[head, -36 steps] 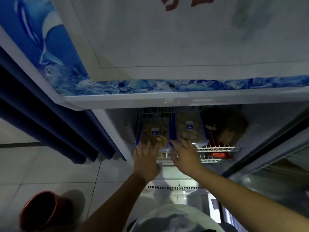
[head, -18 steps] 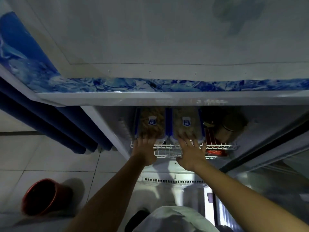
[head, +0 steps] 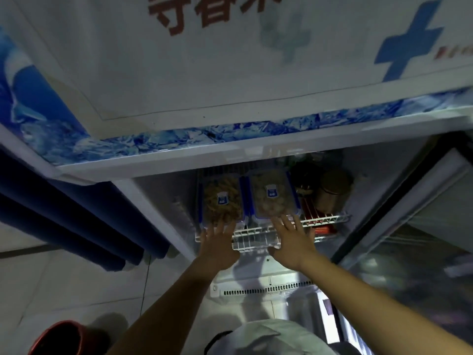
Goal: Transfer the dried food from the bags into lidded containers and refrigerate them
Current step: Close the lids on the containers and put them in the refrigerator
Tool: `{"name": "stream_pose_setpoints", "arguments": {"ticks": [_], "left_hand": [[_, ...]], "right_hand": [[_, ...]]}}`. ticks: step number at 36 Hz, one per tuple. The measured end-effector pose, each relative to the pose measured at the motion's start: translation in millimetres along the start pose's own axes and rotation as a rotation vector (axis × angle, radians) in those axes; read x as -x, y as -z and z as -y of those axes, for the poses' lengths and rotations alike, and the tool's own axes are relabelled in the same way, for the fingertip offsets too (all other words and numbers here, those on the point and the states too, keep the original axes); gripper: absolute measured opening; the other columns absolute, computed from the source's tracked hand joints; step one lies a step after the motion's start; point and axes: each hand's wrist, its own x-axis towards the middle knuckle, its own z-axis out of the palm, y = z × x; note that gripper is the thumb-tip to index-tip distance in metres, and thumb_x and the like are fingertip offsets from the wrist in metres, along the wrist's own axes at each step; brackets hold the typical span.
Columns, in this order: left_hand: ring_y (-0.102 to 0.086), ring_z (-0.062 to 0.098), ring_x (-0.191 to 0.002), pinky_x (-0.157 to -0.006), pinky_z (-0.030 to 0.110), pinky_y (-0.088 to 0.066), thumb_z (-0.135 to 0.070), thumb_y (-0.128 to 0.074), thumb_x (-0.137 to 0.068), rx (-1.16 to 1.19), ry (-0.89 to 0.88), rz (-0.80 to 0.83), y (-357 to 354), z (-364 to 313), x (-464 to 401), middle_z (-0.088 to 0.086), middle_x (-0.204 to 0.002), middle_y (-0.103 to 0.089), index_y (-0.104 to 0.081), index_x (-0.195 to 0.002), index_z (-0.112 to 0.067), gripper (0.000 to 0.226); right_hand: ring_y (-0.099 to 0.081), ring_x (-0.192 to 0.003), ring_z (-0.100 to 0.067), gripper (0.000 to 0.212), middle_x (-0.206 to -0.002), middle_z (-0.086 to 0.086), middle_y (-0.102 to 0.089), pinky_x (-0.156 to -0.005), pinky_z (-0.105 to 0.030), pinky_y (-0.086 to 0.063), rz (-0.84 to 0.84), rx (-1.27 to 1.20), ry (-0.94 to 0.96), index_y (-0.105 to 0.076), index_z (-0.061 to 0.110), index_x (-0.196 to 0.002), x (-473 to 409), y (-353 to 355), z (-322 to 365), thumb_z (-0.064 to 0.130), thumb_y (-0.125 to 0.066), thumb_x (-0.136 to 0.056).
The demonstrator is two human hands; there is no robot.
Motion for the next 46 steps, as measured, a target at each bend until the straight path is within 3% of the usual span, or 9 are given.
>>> {"name": "stream_pose_setpoints", "arguments": {"ticks": [12,20,25,28,34,38,40,43,46], "left_hand": [[0.005,0.029,-0.156,-0.125,0.047,-0.007,-0.041,-0.065,-0.089,0.045,-0.542,-0.139,44,-65,53,-0.001,-0.169,0.011,0.002,-0.159,-0.04,0.097],[0.004,0.022,-0.155,-0.125,0.042,-0.008,-0.04,-0.066,-0.088,0.114,-1.059,-0.223,64,-180,156,-0.005,-0.17,0.005,-0.005,-0.159,-0.038,0.093],[0.005,0.026,-0.156,-0.125,0.048,-0.005,-0.038,-0.064,-0.086,0.057,-1.301,-0.241,56,-265,241,-0.004,-0.17,0.007,-0.002,-0.16,-0.036,0.096],[0.008,0.033,-0.155,-0.123,0.053,-0.003,-0.035,-0.062,-0.087,-0.06,-1.366,-0.212,44,-300,285,-0.003,-0.17,0.006,-0.001,-0.161,-0.035,0.096],[0.009,0.03,-0.155,-0.123,0.056,0.003,-0.031,-0.058,-0.088,-0.137,-1.339,-0.242,27,-315,323,-0.004,-0.17,-0.001,-0.012,-0.16,-0.035,0.086],[0.002,0.019,-0.156,-0.122,0.056,0.005,-0.028,-0.048,-0.092,-0.13,-1.362,-0.166,42,-295,318,-0.008,-0.169,-0.009,-0.018,-0.158,-0.041,0.074],[-0.002,0.015,-0.155,-0.123,0.055,0.005,-0.033,-0.037,-0.092,-0.111,-1.373,-0.095,56,-280,316,-0.01,-0.168,-0.015,-0.024,-0.157,-0.042,0.066],[-0.008,0.013,-0.155,-0.123,0.055,0.0,-0.043,-0.027,-0.091,-0.074,-1.342,-0.012,76,-254,317,-0.012,-0.166,-0.023,-0.034,-0.153,-0.043,0.062],[-0.01,0.012,-0.155,-0.123,0.053,-0.006,-0.05,-0.038,-0.105,-0.079,-1.287,0.018,91,-223,319,-0.012,-0.166,-0.024,-0.038,-0.152,-0.04,0.048]], "right_hand": [[-0.008,-0.153,-0.021,0.066,-0.164,0.006,-0.022,-0.119,-0.039,-0.01,-0.54,-0.203,-0.178,-0.035,0.039,-0.151,192,66,10,0.051,-0.058,-0.091],[-0.041,-0.139,-0.025,0.054,-0.144,0.001,-0.053,-0.112,-0.052,-0.031,-0.976,-0.054,-0.385,-0.06,0.029,-0.135,373,106,28,0.049,-0.06,-0.085],[-0.04,-0.137,-0.025,0.057,-0.147,0.003,-0.047,-0.112,-0.051,-0.03,-0.752,0.088,-0.933,-0.05,0.037,-0.139,465,106,-4,0.061,-0.056,-0.088],[-0.054,-0.125,-0.025,0.06,-0.137,0.003,-0.058,-0.104,-0.044,-0.04,-0.625,0.017,-1.062,-0.047,0.036,-0.138,505,93,-19,0.068,-0.052,-0.088],[-0.065,-0.108,-0.024,0.036,-0.117,-0.004,-0.071,-0.097,-0.039,-0.048,-0.66,-0.187,-0.814,-0.067,0.021,-0.12,541,97,-25,0.044,-0.063,-0.092],[-0.062,-0.083,-0.011,0.031,-0.102,-0.017,-0.072,-0.09,-0.033,-0.049,-0.472,-0.34,-0.623,-0.068,0.009,-0.116,555,111,-26,0.03,-0.067,-0.093],[-0.059,-0.075,-0.003,0.03,-0.098,-0.008,-0.075,-0.078,-0.024,-0.047,-0.391,-0.368,-0.527,-0.068,0.021,-0.121,558,111,-21,0.033,-0.069,-0.093],[-0.068,-0.085,0.003,0.029,-0.099,0.013,-0.077,-0.079,-0.017,-0.05,-0.333,-0.456,-0.401,-0.066,0.047,-0.12,554,109,-7,0.039,-0.069,-0.092],[-0.066,-0.112,-0.003,0.033,-0.117,0.015,-0.073,-0.103,-0.027,-0.047,-0.28,-0.618,-0.231,-0.065,0.034,-0.129,541,101,2,0.031,-0.066,-0.096]]}}
